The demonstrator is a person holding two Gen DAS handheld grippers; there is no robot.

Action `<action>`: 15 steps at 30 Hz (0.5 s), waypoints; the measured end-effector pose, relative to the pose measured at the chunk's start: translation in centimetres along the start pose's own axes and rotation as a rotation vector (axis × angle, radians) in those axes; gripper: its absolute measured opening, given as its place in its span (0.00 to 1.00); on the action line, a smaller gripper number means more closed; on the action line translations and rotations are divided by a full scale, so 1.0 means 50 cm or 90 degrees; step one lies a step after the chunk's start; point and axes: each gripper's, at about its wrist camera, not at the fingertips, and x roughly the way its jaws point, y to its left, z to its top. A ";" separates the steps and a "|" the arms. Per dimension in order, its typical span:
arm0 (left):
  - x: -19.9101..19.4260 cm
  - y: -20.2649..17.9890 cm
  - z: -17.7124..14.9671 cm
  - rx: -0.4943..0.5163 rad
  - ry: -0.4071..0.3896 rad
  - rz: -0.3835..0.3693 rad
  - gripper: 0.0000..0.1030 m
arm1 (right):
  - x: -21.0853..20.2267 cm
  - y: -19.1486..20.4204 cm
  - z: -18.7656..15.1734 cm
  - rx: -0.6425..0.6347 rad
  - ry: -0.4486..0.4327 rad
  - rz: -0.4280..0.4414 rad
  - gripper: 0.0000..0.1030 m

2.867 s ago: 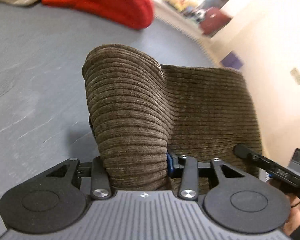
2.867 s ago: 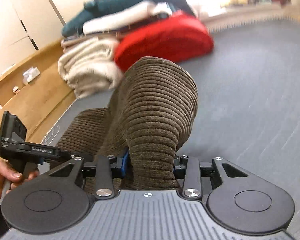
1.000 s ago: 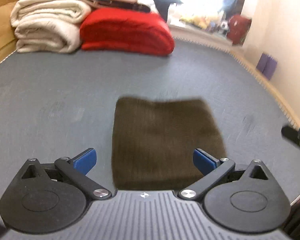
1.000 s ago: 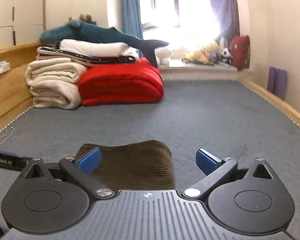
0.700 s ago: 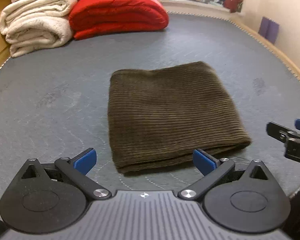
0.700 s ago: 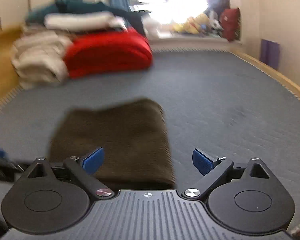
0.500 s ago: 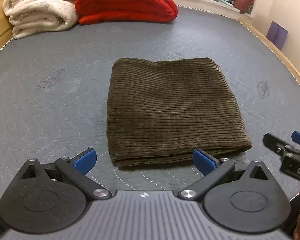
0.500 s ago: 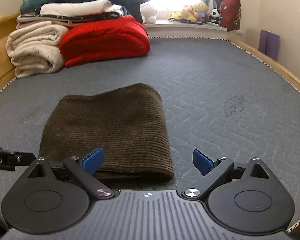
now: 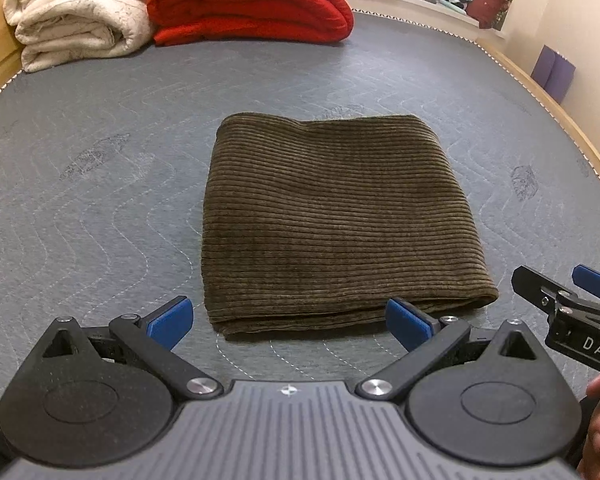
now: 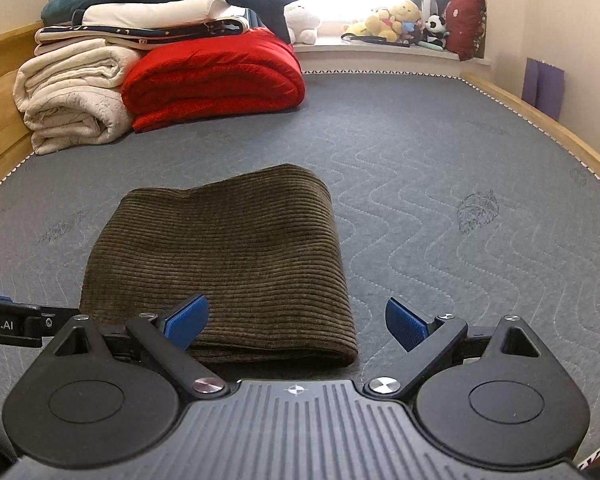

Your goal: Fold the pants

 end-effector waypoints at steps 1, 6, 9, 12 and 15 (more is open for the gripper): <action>0.000 -0.001 0.001 0.000 0.000 0.000 1.00 | 0.001 0.000 0.000 -0.001 0.000 0.001 0.93; 0.002 0.000 0.001 0.002 0.002 0.000 1.00 | 0.003 0.000 -0.002 -0.003 0.002 0.002 0.93; 0.003 0.001 0.001 0.001 0.003 0.002 1.00 | 0.004 0.001 -0.002 -0.002 0.003 0.002 0.93; 0.003 0.003 0.002 -0.001 0.004 0.002 1.00 | 0.005 0.001 -0.002 -0.003 0.003 0.003 0.93; 0.002 0.003 0.002 -0.002 0.004 0.001 1.00 | 0.005 0.000 -0.002 -0.005 0.004 0.004 0.93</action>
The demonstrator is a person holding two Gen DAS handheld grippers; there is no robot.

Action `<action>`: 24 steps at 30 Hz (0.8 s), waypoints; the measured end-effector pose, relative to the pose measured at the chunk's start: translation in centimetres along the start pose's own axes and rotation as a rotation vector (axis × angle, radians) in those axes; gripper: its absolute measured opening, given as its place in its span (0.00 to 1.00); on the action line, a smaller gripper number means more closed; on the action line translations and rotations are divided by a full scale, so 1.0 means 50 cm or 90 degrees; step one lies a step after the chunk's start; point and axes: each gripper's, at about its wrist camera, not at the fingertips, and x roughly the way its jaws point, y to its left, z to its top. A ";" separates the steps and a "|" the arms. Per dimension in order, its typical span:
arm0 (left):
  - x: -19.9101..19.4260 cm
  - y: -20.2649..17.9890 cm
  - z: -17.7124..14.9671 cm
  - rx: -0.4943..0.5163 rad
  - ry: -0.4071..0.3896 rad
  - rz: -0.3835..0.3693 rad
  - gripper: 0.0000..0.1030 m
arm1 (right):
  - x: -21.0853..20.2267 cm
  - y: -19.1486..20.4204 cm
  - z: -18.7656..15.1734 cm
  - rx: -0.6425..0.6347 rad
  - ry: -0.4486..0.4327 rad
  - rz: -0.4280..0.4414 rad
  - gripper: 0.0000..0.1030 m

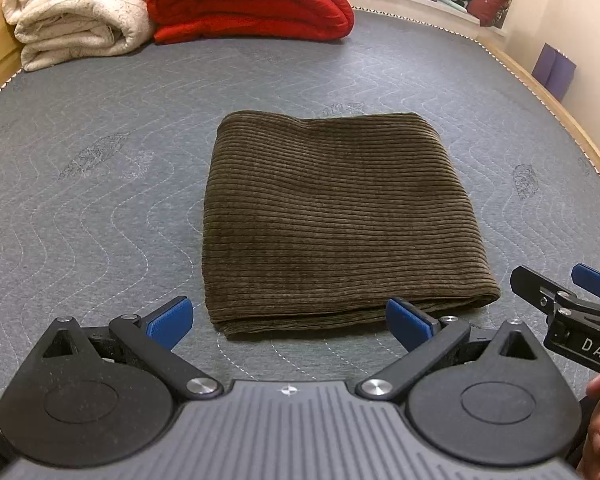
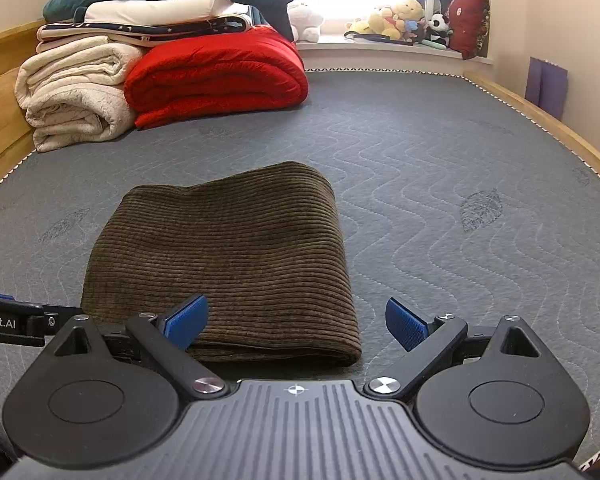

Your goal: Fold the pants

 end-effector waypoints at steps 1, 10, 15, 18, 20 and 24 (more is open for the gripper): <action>0.000 0.000 0.000 0.000 0.000 0.000 1.00 | 0.001 0.000 0.000 -0.001 0.000 0.000 0.93; 0.001 0.004 -0.001 -0.006 0.004 0.000 1.00 | 0.001 -0.001 -0.001 -0.006 0.001 0.002 0.93; 0.001 0.003 -0.001 -0.006 0.003 0.001 1.00 | 0.000 -0.003 -0.001 -0.003 0.001 0.002 0.93; 0.001 0.004 0.000 -0.007 0.003 0.001 1.00 | 0.000 -0.003 -0.001 -0.002 0.001 0.002 0.93; 0.002 0.002 -0.001 -0.006 0.004 0.001 1.00 | -0.001 -0.002 -0.001 -0.004 0.001 0.002 0.93; 0.003 0.002 -0.002 -0.004 0.004 0.001 1.00 | -0.001 -0.001 -0.002 -0.004 0.002 0.002 0.93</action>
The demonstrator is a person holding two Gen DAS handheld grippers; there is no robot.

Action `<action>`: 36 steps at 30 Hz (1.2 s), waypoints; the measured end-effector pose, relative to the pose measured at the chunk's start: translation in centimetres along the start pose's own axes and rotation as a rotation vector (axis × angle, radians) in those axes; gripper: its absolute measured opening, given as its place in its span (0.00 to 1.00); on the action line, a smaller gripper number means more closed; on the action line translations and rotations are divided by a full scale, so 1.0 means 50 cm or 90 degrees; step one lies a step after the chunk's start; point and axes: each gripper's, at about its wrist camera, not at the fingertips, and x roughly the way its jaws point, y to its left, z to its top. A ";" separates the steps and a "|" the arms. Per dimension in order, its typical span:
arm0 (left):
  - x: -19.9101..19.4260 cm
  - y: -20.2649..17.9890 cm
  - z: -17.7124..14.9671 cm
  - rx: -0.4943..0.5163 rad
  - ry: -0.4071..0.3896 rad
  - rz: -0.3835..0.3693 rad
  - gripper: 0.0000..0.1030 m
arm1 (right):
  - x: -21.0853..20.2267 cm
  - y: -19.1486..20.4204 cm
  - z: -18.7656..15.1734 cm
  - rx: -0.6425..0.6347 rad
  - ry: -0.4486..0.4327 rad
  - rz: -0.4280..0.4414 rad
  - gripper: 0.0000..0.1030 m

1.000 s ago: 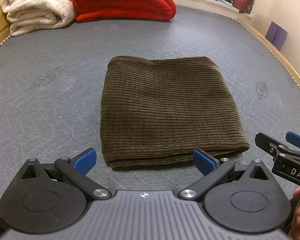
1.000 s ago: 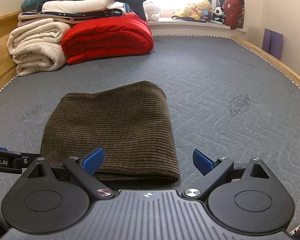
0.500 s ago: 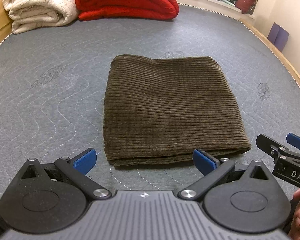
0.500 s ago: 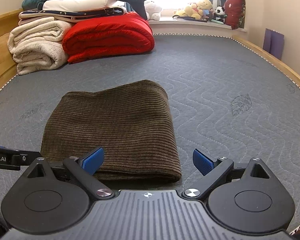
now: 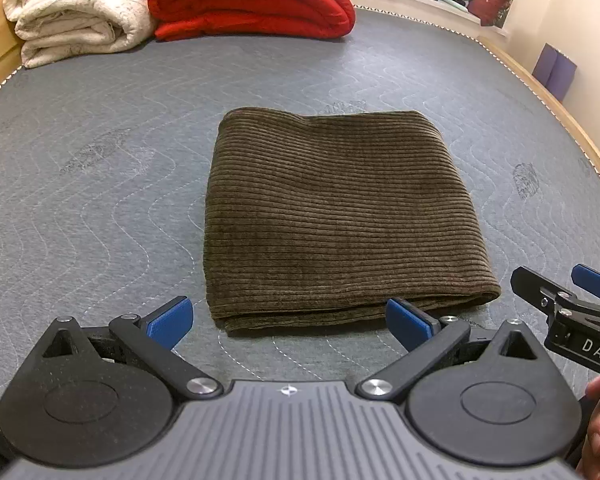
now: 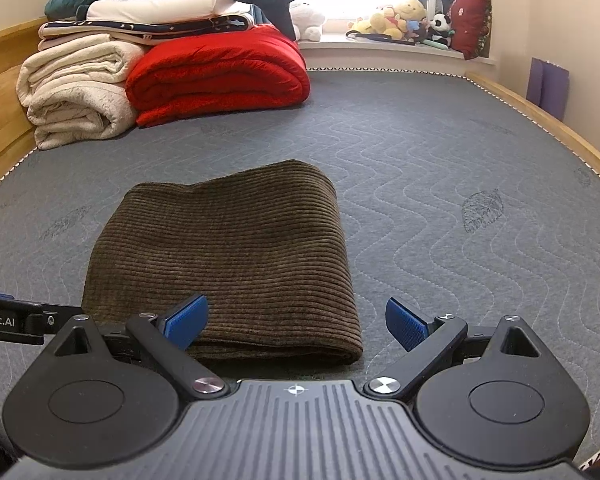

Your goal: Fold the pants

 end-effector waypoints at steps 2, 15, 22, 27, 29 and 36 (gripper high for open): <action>0.000 0.000 0.000 -0.002 0.001 -0.001 1.00 | 0.000 0.000 0.000 0.001 0.001 -0.001 0.93; -0.001 0.000 0.000 -0.002 0.000 -0.006 1.00 | 0.007 0.007 -0.001 -0.006 0.007 -0.006 0.93; 0.000 0.003 0.002 -0.002 -0.001 -0.008 1.00 | 0.008 0.007 0.000 -0.007 0.009 -0.006 0.93; 0.000 0.003 0.000 -0.002 -0.001 -0.011 1.00 | 0.009 0.009 -0.004 -0.009 0.008 -0.007 0.93; 0.000 0.003 0.000 -0.001 -0.002 -0.012 1.00 | 0.010 0.009 -0.004 -0.009 0.008 -0.007 0.93; 0.000 0.003 -0.001 0.000 -0.003 -0.014 1.00 | 0.009 0.009 -0.003 -0.010 0.009 -0.007 0.93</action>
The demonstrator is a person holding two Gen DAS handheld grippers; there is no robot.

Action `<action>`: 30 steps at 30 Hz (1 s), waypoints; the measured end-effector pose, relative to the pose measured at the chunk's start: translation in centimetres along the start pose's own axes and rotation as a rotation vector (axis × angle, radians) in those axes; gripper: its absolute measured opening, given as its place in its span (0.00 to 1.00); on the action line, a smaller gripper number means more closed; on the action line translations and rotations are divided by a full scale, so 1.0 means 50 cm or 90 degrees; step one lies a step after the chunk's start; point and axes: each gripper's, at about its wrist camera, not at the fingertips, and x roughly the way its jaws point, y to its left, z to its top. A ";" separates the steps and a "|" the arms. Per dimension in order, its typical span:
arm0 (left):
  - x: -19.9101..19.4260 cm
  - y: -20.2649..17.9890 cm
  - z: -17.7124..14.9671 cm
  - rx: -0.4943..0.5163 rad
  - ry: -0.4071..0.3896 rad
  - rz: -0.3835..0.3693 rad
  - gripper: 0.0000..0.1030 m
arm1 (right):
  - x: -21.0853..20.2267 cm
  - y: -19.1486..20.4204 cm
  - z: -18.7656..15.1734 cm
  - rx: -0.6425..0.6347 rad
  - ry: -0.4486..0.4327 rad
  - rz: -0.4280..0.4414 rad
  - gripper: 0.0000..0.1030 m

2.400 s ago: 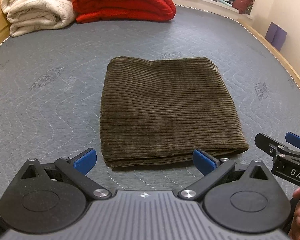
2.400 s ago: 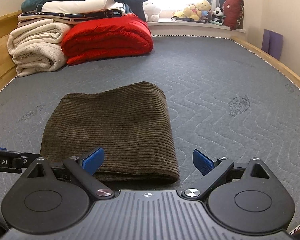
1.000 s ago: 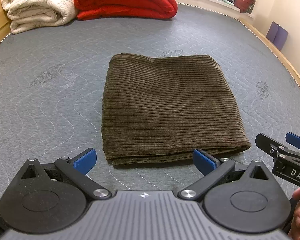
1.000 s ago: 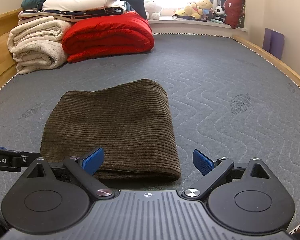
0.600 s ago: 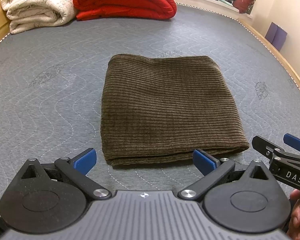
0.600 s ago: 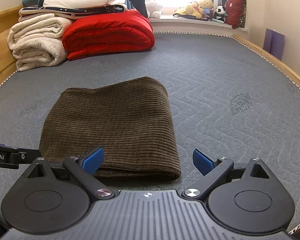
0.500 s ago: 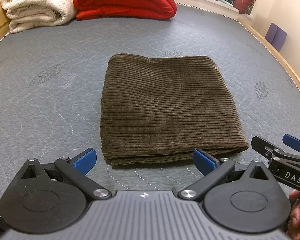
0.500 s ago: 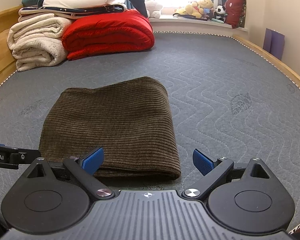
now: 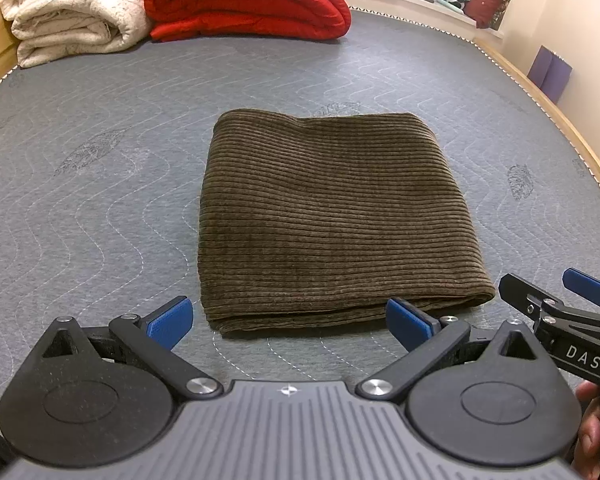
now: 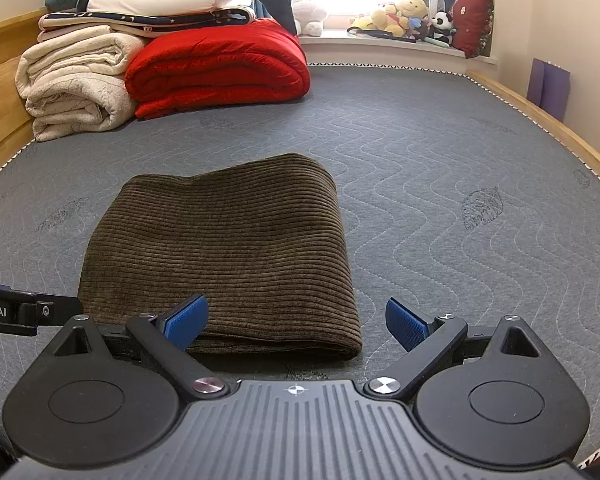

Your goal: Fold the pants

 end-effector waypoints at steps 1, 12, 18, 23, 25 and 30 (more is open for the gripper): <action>0.000 0.000 0.000 0.000 0.000 -0.001 1.00 | 0.000 0.000 0.000 0.000 0.000 0.000 0.93; 0.000 -0.003 -0.001 0.005 -0.001 -0.001 1.00 | 0.000 0.002 0.000 0.001 0.000 -0.001 0.93; -0.002 -0.001 0.001 0.005 -0.002 -0.002 1.00 | 0.000 0.004 -0.001 -0.001 0.000 0.000 0.93; -0.002 -0.001 0.001 0.006 -0.003 -0.005 1.00 | -0.001 0.004 0.000 -0.002 0.000 0.001 0.93; -0.002 0.000 0.000 0.007 -0.004 -0.005 1.00 | -0.001 0.005 0.000 -0.001 -0.001 0.000 0.93; -0.006 -0.003 -0.001 0.010 -0.013 0.000 1.00 | -0.001 0.003 0.000 -0.002 0.000 0.001 0.93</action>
